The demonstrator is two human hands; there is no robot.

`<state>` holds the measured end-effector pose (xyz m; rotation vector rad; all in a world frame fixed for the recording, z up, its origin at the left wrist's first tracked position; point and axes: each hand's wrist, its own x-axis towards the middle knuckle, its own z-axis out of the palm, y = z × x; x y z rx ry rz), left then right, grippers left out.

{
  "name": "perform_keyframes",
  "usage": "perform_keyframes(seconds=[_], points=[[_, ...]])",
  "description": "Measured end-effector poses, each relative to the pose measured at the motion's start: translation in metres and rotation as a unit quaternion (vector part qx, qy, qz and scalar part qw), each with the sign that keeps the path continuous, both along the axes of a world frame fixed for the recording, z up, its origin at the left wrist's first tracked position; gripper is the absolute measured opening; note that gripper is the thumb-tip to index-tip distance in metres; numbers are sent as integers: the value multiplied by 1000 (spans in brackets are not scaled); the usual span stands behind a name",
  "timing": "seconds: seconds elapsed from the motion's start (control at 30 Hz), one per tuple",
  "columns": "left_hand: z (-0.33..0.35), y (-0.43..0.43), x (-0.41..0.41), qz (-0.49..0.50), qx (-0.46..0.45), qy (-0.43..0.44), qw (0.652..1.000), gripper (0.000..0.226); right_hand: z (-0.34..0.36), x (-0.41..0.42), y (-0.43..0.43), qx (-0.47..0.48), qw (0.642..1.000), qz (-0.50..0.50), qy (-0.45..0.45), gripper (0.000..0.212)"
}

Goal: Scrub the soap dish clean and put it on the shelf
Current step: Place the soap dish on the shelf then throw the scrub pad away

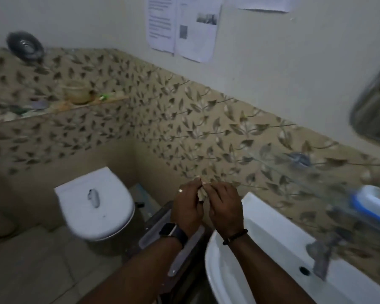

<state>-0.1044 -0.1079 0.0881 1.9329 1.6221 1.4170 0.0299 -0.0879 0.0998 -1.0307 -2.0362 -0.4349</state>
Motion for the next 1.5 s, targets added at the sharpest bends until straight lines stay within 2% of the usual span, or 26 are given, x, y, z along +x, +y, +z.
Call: perform_keyframes(seconds=[0.07,0.2,0.3,0.37,0.43,0.5,0.6,0.73,0.8,0.87,0.93,1.07,1.2,1.27,1.43,1.5], points=[[-20,8,-32,22,-37,11,999,42,-17,-25,11,-33,999,20,-6,19],[-69,25,-85,49,-76,54,994,15,-62,-59,33,-127,991,48,-20,29],[-100,37,-112,43,-103,40,993,26,-96,-77,50,-239,970,34,-26,45],[-118,44,-122,17,-146,6,989,29,-120,-85,63,-324,946,3,-25,40],[-131,52,-126,-1,-200,-14,980,18,-143,-87,73,-395,918,-28,-23,26],[-153,69,-129,-3,-272,-12,962,20,-166,-89,85,-441,896,-45,-22,35],[-183,95,-129,-15,-342,-17,940,29,-191,-93,102,-466,880,-92,-30,44],[-215,128,-127,-33,-375,-30,926,29,-222,-97,130,-518,843,-142,-17,32],[-237,136,-129,-39,-394,32,918,41,-240,-95,144,-547,821,-164,-29,39],[-260,134,-129,-25,-388,106,915,40,-259,-94,152,-557,806,-186,-73,44],[-279,122,-127,-48,-389,113,913,34,-275,-97,152,-562,800,-174,-123,45],[-309,103,-121,-121,-402,159,894,44,-307,-106,137,-626,748,-78,-206,53],[-322,107,-115,-170,-395,213,877,57,-326,-111,136,-656,712,-74,-239,67],[-328,111,-117,-177,-386,227,877,62,-333,-115,136,-662,708,-77,-232,69],[-346,115,-123,-183,-395,258,862,67,-349,-118,127,-640,739,-62,-199,59],[-350,115,-123,-190,-408,252,857,69,-351,-116,128,-645,733,-53,-209,60]])
